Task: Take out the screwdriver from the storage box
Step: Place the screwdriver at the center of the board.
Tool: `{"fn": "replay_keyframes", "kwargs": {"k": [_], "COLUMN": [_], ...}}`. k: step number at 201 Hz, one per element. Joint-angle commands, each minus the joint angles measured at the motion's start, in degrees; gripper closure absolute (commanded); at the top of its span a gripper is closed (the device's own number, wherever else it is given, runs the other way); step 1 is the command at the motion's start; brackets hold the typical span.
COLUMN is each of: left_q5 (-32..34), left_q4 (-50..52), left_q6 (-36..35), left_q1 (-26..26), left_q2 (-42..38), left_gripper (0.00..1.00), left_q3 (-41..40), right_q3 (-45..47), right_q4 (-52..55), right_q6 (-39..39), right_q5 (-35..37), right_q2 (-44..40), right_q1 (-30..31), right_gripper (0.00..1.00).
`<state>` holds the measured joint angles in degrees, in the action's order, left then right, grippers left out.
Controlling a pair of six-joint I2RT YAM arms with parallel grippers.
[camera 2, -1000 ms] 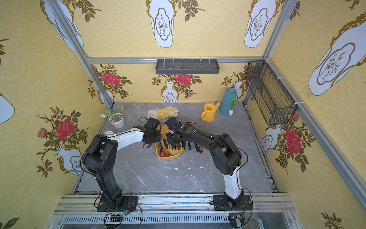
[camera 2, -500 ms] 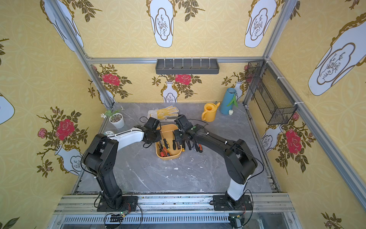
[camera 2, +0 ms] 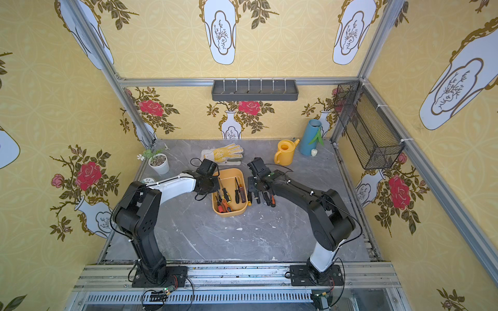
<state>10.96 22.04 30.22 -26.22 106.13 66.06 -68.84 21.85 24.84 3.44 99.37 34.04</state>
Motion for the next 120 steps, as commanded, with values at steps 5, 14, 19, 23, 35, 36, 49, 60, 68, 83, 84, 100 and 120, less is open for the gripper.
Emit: {"fn": "replay_keyframes", "kwargs": {"k": [5,14,19,23,35,36,49,60,68,83,84,100,120], "left_q5": [-0.9,-0.9,-0.9,-0.9,-0.7,-0.7,-0.7,-0.8,-0.8,-0.9,-0.9,-0.9,-0.7], "left_q4": [5.0,5.1,5.1,5.1,5.1,5.1,5.1,5.1,5.1,5.1,5.1,5.2,5.1], "left_q6": [0.2,0.2,0.1,0.1,0.1,0.1,0.1,0.2,0.2,0.2,0.2,0.2,0.2], "left_q1": [0.0,0.0,0.0,0.0,0.0,0.0,0.0,0.0,0.0,0.1,0.0,0.0,0.0], "left_q2": [1.0,1.0,1.0,1.0,1.0,0.9,1.1,1.1,1.2,1.3,1.3,1.2,1.0], "left_gripper": [1.00,1.00,1.00,1.00,1.00,1.00,1.00,1.00,1.00,1.00,1.00,1.00,1.00], "left_q3": [-0.6,-0.6,-0.6,-0.7,-0.6,-0.6,-0.6,-0.7,-0.7,-0.7,-0.7,-0.9,-0.9], "right_q3": [-2.0,-2.4,-2.5,-2.6,-2.8,-2.8,-2.9,-3.2,-3.6,-4.9,-5.0,-6.2,-6.5], "right_q4": [1.1,1.4,1.5,1.6,1.7,1.7,1.9,2.2,2.7,4.2,4.3,5.5,6.0], "right_q6": [0.1,0.1,0.1,0.2,0.1,0.1,0.3,0.0,-0.2,-0.8,-0.8,-1.1,-1.1], "right_q5": [-2.5,-2.9,-3.0,-3.0,-3.0,-2.9,-2.7,-2.7,-2.7,-2.6,-2.6,-2.7,-2.7], "right_q2": [3.0,3.8,4.2,4.4,5.1,5.1,5.6,6.1,6.6,8.1,8.2,9.6,10.3], "right_q1": [0.0,0.0,0.0,0.0,0.0,0.0,0.0,0.0,0.0,0.0,0.0,0.0,0.1], "right_gripper": [1.00,1.00,1.00,1.00,1.00,1.00,0.95,0.94,0.92,0.90,0.90,0.86,0.81]}}
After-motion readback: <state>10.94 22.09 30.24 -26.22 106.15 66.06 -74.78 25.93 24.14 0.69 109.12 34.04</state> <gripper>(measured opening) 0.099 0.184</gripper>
